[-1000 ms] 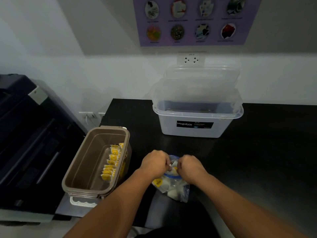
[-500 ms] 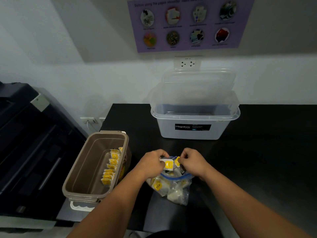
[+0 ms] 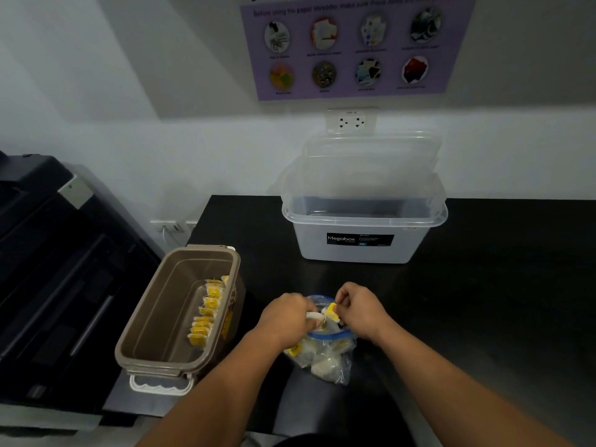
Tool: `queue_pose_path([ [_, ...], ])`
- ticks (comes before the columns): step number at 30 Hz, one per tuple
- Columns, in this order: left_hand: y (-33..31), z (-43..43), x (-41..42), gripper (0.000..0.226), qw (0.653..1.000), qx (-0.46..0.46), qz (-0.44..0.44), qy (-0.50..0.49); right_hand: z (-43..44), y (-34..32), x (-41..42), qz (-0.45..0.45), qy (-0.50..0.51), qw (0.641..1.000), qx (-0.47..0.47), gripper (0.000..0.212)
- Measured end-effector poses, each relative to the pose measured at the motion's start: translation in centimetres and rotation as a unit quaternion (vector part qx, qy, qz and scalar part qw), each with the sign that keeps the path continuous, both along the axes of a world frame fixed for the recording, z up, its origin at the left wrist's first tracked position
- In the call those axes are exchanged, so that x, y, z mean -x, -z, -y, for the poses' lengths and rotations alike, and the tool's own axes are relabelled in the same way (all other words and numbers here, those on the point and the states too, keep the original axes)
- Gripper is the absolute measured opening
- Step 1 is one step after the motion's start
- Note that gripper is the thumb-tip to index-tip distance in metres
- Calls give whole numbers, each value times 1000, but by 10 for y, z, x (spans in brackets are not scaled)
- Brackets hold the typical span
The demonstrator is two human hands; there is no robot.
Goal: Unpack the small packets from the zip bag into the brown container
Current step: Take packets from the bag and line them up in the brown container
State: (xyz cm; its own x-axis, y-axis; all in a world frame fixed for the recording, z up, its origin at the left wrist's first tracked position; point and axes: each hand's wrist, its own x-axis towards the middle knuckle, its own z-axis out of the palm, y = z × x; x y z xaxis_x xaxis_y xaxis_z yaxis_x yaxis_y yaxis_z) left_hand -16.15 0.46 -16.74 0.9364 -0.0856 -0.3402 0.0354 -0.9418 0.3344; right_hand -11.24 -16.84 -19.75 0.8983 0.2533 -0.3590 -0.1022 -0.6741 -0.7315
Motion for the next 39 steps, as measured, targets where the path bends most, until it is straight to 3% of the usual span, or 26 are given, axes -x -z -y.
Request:
queue_pose_path([
  [5,-5,-4,-2,19,1000,-18,12,-16,1,2,-2,20,-21,999,42,32],
  [11,-14,-10,-6,21,999,18,-11,-41,-4,1,-3,-25,-111,990,89,49],
  [17,-17,-15,-5,11,997,47,-12,-55,-4,-1,-5,-37,-157,976,144,40],
  [20,-17,-16,-4,8,992,75,3,-102,-4,-2,-6,-29,-157,976,150,25],
  [26,-24,-21,-5,3,969,159,44,-182,-2,-3,-7,-27,-102,989,101,15],
  [29,-27,-26,-5,22,953,217,36,-209,0,-7,-8,-35,-85,992,91,19],
  [31,-30,-27,-2,30,947,247,18,-204,1,-9,-7,-38,-82,993,76,26],
  [34,-30,-27,2,24,936,295,14,-190,0,-13,-5,-66,-72,995,30,35],
  [39,-39,-33,5,19,939,301,20,-167,-4,-23,-1,-97,-24,994,-44,30],
])
